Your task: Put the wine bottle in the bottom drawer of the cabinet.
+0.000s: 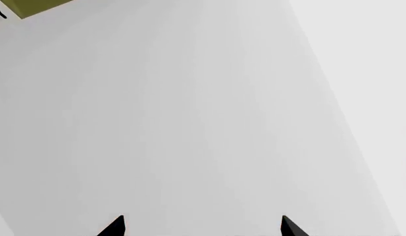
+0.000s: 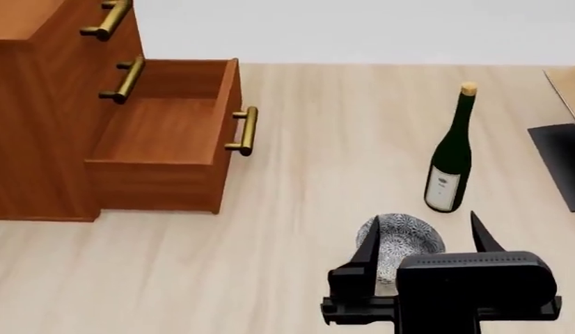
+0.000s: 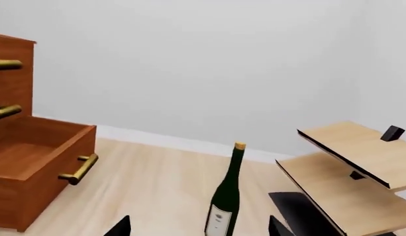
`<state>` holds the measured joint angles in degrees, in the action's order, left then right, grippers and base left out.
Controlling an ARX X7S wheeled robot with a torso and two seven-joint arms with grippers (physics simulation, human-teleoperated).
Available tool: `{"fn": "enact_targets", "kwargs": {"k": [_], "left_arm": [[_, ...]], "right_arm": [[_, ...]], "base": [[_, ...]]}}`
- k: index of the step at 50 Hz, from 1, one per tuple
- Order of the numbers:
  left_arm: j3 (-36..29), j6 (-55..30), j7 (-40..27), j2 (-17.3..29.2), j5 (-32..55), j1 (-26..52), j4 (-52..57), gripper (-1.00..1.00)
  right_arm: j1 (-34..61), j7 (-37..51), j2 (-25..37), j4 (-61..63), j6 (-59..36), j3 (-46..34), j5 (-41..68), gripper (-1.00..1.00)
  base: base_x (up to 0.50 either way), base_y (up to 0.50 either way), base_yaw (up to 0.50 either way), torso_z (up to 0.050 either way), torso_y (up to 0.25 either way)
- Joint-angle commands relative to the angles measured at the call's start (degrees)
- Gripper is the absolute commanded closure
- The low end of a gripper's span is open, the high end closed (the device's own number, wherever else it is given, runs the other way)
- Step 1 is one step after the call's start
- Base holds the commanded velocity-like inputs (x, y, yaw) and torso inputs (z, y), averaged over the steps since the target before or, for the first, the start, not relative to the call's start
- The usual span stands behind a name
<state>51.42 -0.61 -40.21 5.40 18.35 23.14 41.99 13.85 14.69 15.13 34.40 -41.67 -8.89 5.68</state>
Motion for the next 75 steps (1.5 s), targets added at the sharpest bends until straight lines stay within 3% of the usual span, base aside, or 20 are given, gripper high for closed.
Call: {"fn": "enact_targets", "kwargs": {"k": [1, 48, 75], "left_arm": [[-0.45, 0.39, -0.53, 0.41, 0.28, -0.56, -0.21, -1.0], [-2.19, -0.67, -3.32, 2.03, -0.96, -2.5, -0.61, -1.0], [-2.69, -0.82, -4.4, 2.86, -0.22, -3.21, -0.35, -1.0]], "right_arm": [[0.18, 0.15, 0.12, 0.0, -0.09, -0.07, 0.38, -1.0], [0.3, 0.32, 0.32, -0.2, -0.1, 1.6, 3.24, -1.0], [0.73, 0.63, 0.95, -0.3, -0.17, 1.02, 3.69, -1.0]], "base": [[0.2, 0.22, 0.0, 0.0, 0.0], [0.24, 0.13, 0.0, 0.0, 0.0], [0.28, 0.0, 0.0, 0.0, 0.001]]}}
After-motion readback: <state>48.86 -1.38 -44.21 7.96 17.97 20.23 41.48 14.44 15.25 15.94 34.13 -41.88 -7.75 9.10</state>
